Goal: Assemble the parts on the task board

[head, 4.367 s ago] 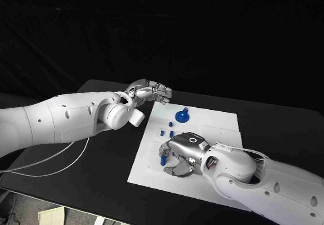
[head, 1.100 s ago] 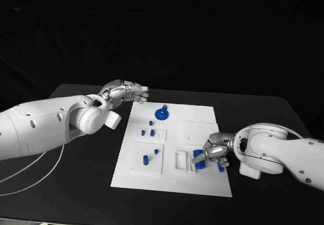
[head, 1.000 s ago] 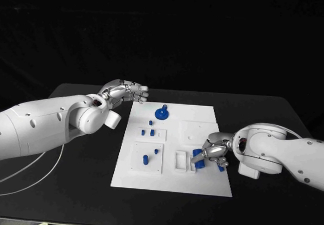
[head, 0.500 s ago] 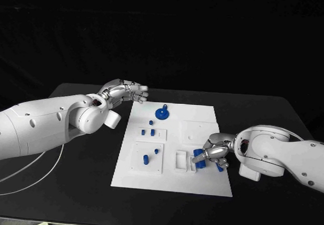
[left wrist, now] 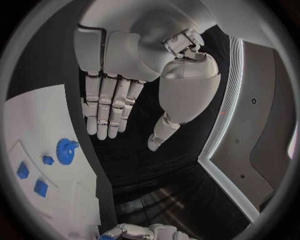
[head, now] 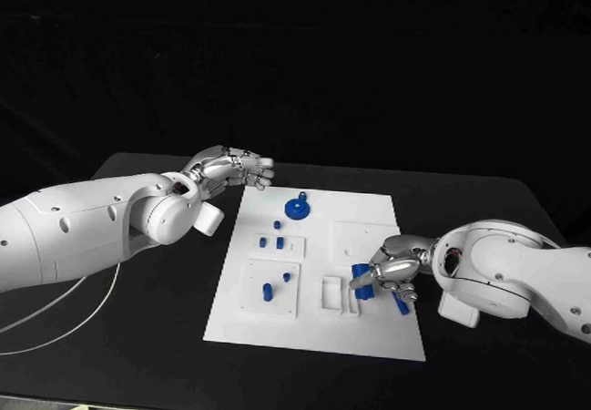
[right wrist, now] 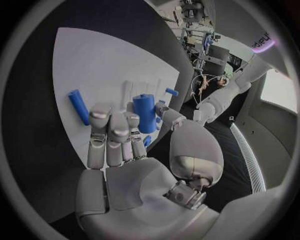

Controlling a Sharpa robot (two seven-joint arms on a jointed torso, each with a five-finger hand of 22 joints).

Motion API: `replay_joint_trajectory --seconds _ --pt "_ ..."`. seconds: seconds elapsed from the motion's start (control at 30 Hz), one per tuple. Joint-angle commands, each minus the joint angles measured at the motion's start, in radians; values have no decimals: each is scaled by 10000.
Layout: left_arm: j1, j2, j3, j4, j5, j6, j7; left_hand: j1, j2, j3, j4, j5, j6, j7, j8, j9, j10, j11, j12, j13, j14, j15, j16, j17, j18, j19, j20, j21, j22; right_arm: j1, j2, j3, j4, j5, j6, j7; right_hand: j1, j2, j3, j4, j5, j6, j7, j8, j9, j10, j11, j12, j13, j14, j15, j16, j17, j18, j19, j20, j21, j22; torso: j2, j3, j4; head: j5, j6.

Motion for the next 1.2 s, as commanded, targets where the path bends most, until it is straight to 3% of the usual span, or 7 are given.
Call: replay_joint_trajectory --seconds 0.03,0.33,0.7,1.2 --pt "6 14 8 20 44 142 110 -93 42 -65 -16 -43 -70 38 68 -15 -54 -10 37 -17 -38 14 -71 16 112 48 10 -49 10 -2 132 2 2 422 37 -74 -8 -118 77 -1 -10 92 -5 37 14 65 -17 -56 10 17 -85 -36 15 528 65 18 68 113 5 -6 14 3 -5" --pt "8 -10 8 48 44 153 81 -97 43 -73 -15 -43 -70 38 71 -17 -55 -10 37 -17 -38 14 -74 20 113 50 12 -55 10 -3 567 -23 -271 -101 332 -207 -114 -187 75 40 -13 88 -5 28 27 63 -17 -80 31 19 -86 -43 18 528 61 26 79 112 11 -24 10 31 -41" --pt "8 -51 8 64 -30 178 50 -116 48 -88 -5 -43 -69 38 77 -19 -57 -9 38 -18 -39 16 -80 26 114 54 15 -63 10 -50 911 -121 -500 -185 364 -182 -348 -569 -80 108 -11 59 -1 4 57 47 -15 -134 73 10 -84 -79 17 528 35 26 77 98 8 -2 4 99 -60" --pt "9 -91 8 83 -30 235 25 -229 64 -141 51 -46 -73 37 91 -31 -67 -5 39 -20 -48 23 -103 47 120 64 23 -96 11 -90 962 -180 -550 -162 886 -372 -418 -585 -114 175 -11 49 0 -4 72 47 -14 -153 91 13 -84 -91 17 528 35 20 74 88 3 2 -4 147 -112"
